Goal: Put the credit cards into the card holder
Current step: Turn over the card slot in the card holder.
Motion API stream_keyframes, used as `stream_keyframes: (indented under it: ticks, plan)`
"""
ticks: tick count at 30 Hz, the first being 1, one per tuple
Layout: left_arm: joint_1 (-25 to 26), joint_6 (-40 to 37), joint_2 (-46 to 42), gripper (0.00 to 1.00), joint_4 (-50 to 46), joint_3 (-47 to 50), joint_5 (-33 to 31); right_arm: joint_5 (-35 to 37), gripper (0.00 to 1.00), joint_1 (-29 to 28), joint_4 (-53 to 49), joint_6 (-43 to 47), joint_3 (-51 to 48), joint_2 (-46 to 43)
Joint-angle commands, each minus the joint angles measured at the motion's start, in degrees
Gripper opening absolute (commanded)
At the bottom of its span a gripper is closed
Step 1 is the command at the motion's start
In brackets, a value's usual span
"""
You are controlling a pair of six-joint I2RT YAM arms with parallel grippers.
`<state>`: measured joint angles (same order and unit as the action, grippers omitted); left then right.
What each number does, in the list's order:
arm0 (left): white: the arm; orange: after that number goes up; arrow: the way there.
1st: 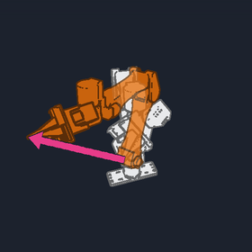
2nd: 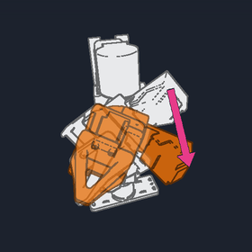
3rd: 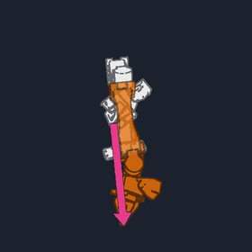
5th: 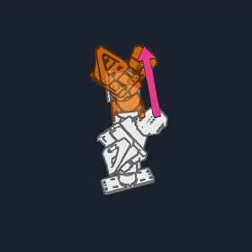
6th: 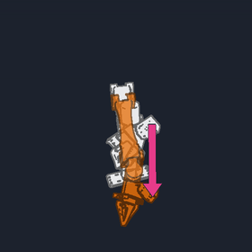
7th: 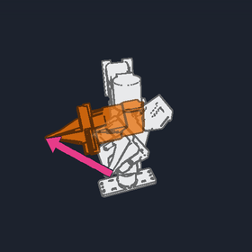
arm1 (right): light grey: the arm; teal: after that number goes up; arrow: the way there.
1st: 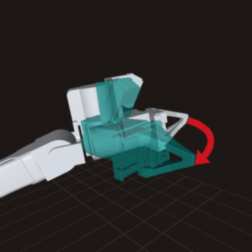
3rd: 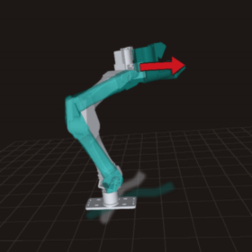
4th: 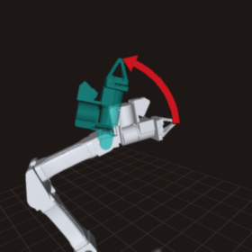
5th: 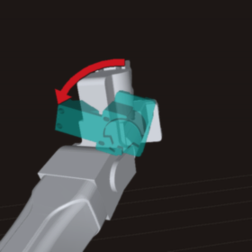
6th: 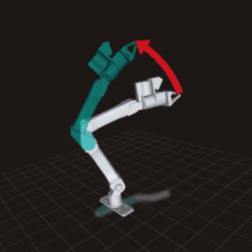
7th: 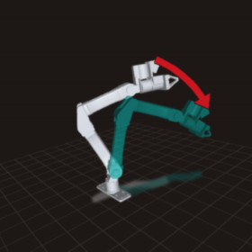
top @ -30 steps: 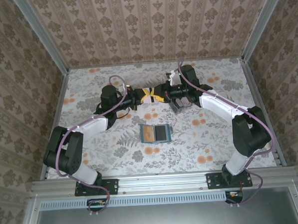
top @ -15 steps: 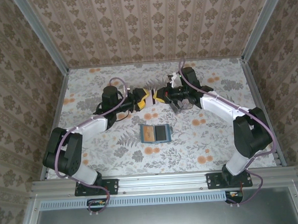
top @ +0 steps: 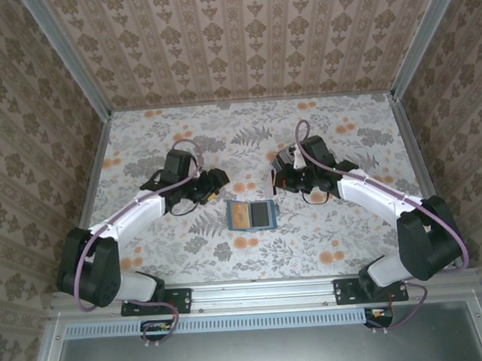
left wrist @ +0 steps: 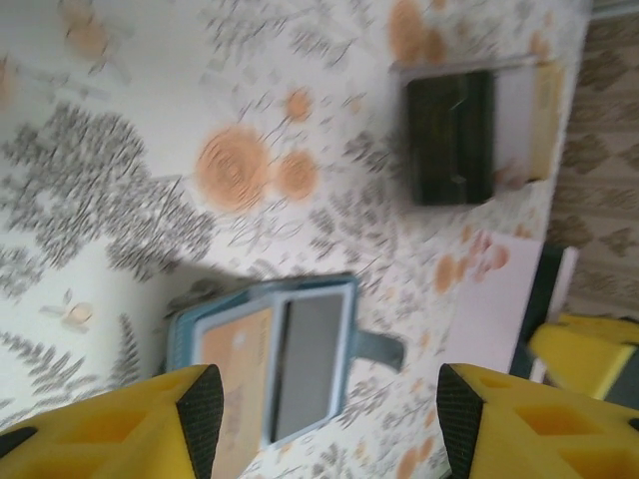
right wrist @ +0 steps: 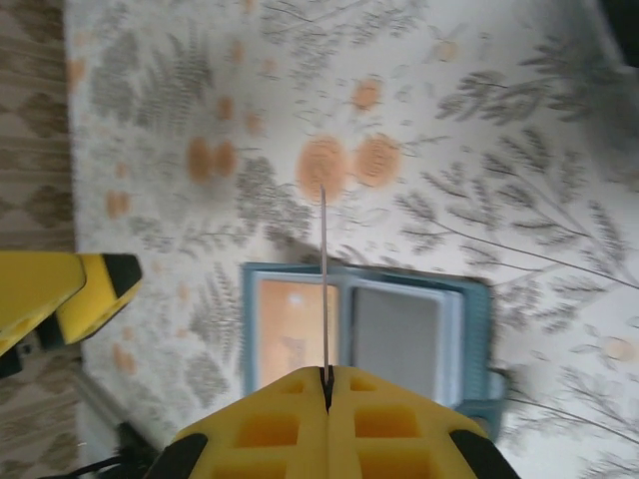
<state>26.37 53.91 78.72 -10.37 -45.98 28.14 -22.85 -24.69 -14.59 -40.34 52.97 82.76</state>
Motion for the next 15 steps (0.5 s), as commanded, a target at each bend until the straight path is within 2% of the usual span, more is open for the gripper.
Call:
stream_keyframes:
  ticks: [1,4,7,11,15]
  plan:
    - [1.5,-3.0,1.0,0.61,-2.3,1.5,-0.5,6.6,0.00,-1.2,-6.2,5.9,-0.1,-1.5]
    - [1.9,-4.2,2.3,0.59,-3.1,1.2,-0.4,8.5,0.00,-2.6,-4.5,5.2,-3.2,-2.2]
    - [2.6,-5.1,3.7,0.57,-3.4,0.9,0.0,6.8,0.00,-3.1,-2.4,4.3,-5.5,-2.3]
    - [3.5,-5.7,5.3,0.56,-3.9,0.9,-0.5,5.2,0.00,-4.7,-0.7,4.1,-6.5,-2.4]
    - [4.1,-6.5,7.4,0.54,-4.3,0.7,-0.9,6.7,0.00,-5.6,-1.6,4.0,-6.6,-0.9]
